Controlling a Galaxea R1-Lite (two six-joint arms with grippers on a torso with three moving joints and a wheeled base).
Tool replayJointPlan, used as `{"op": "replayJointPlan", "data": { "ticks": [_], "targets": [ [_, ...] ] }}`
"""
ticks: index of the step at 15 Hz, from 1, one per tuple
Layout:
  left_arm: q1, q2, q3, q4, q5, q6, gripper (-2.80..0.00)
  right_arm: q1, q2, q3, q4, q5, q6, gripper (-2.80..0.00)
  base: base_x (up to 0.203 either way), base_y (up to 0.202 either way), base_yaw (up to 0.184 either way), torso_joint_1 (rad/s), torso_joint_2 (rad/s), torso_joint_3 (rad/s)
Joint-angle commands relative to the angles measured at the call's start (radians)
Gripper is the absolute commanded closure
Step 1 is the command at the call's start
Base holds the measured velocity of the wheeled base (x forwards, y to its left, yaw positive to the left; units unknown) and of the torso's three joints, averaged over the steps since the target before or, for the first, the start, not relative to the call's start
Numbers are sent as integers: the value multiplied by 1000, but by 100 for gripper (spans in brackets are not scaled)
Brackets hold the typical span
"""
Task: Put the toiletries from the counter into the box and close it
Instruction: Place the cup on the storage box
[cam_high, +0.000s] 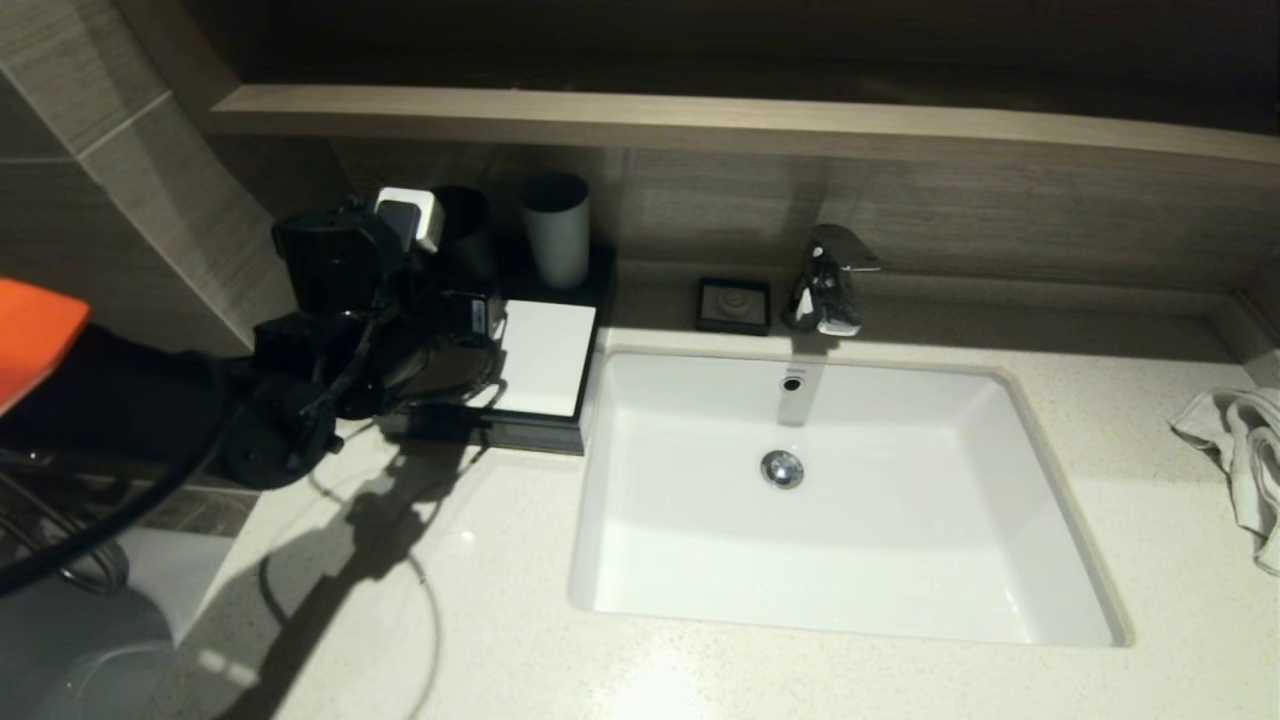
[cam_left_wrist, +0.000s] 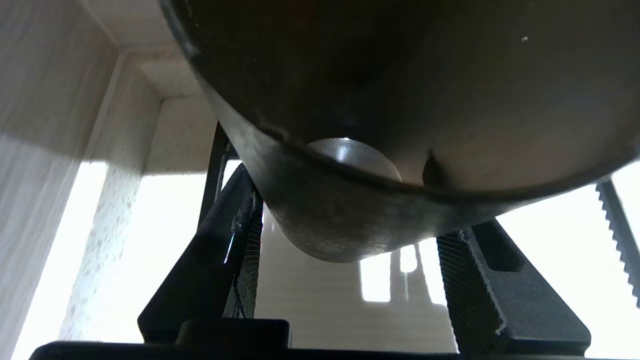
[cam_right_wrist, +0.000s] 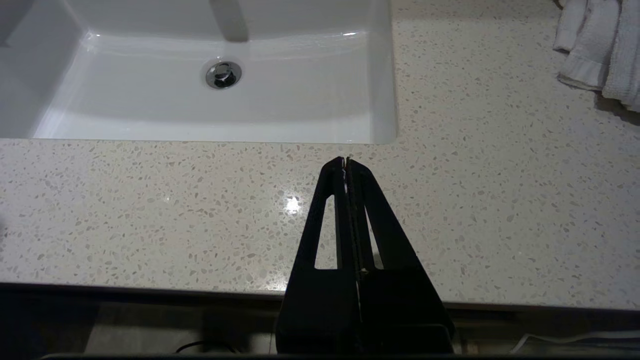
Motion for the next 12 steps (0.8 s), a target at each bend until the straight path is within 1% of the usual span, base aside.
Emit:
{"op": "replayJointPlan", "data": {
  "ticks": [1, 6, 9, 12],
  "targets": [
    [8, 23, -40, 0, 2, 0, 0, 0, 0, 0, 0, 0, 1, 0, 0, 0, 0, 0, 0, 0],
    [30, 67, -100, 21, -1, 0, 0, 0, 0, 0, 0, 0, 1, 0, 0, 0, 0, 0, 0, 0],
    [31, 84, -129, 30, 1, -40, 0, 0, 0, 0, 0, 0, -1, 0, 0, 0, 0, 0, 0, 0],
    [36, 109, -180, 55, -2, -49, 0, 0, 0, 0, 0, 0, 1, 0, 0, 0, 0, 0, 0, 0]
  ]
}}
